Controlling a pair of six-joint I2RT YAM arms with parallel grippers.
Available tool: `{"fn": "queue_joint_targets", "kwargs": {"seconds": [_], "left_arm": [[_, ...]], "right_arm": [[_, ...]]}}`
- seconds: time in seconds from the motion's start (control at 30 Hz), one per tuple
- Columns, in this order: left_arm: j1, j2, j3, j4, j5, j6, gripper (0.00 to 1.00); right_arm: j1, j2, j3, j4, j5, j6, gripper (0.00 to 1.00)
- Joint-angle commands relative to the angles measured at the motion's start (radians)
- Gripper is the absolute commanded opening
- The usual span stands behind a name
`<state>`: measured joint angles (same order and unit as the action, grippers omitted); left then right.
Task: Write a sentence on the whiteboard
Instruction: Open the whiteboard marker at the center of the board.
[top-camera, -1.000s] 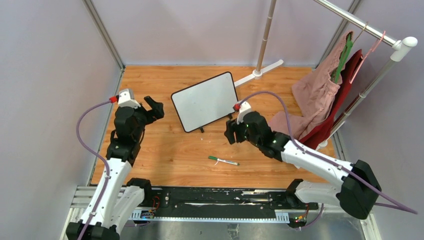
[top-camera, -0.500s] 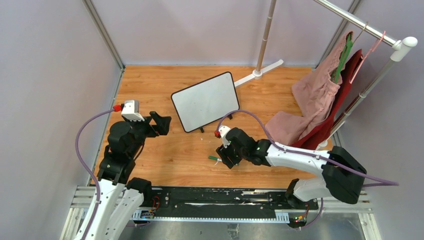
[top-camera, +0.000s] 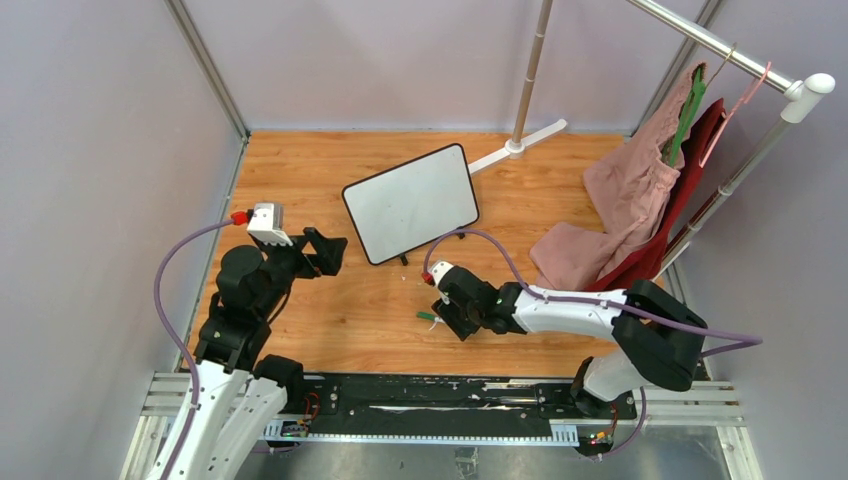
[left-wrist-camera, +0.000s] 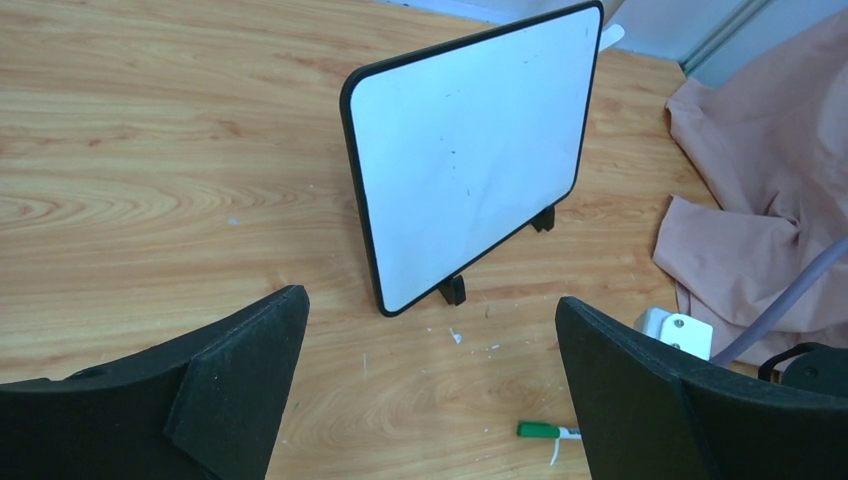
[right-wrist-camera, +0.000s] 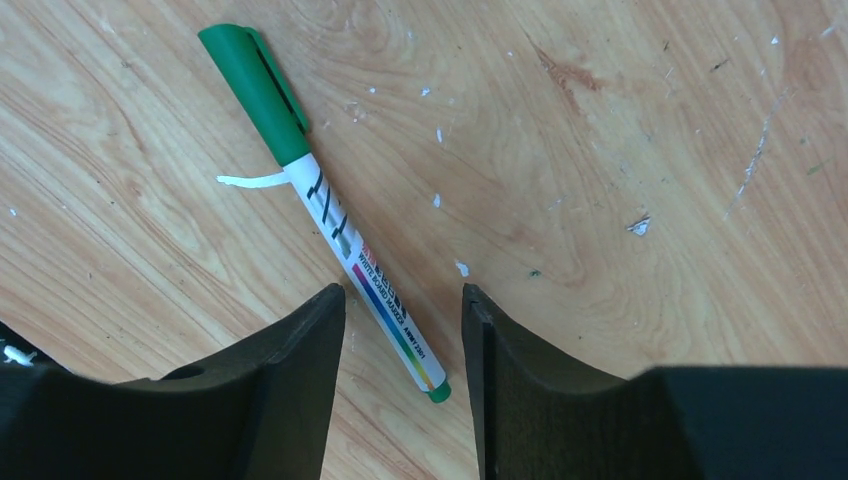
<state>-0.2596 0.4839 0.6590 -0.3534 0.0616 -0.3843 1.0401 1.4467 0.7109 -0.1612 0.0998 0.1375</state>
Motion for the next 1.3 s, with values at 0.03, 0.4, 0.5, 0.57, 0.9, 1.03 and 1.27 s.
{"fn": "queue_joint_targets", "kwargs": {"seconds": [0.03,0.4,0.5,0.57,0.9,1.03,1.27], "left_arm": [[-0.009,-0.002,-0.019,0.034,0.04,0.012,1.0],[-0.012,0.002,-0.028,0.049,0.053,0.006,1.0],[-0.013,0.001,-0.029,0.051,0.052,0.004,1.0],[-0.015,0.0,-0.03,0.052,0.052,0.004,1.0],[-0.022,-0.014,-0.032,0.054,0.055,0.004,1.0],[-0.026,-0.02,-0.035,0.057,0.055,0.004,1.0],[-0.03,-0.027,-0.034,0.057,0.054,0.002,1.0]], "right_arm": [[0.024,0.01,-0.004,-0.024,0.058,0.061,0.45],[0.045,-0.052,-0.072,-0.064,0.193,0.348,0.14],[0.049,-0.062,-0.071,-0.077,0.175,0.375,0.21],[0.049,-0.055,-0.061,-0.093,0.175,0.379,0.33],[0.016,0.028,0.028,-0.15,0.149,0.327,0.4],[0.0,0.065,0.041,-0.148,0.119,0.313,0.33],[-0.008,0.08,0.016,-0.135,0.077,0.328,0.06]]}}
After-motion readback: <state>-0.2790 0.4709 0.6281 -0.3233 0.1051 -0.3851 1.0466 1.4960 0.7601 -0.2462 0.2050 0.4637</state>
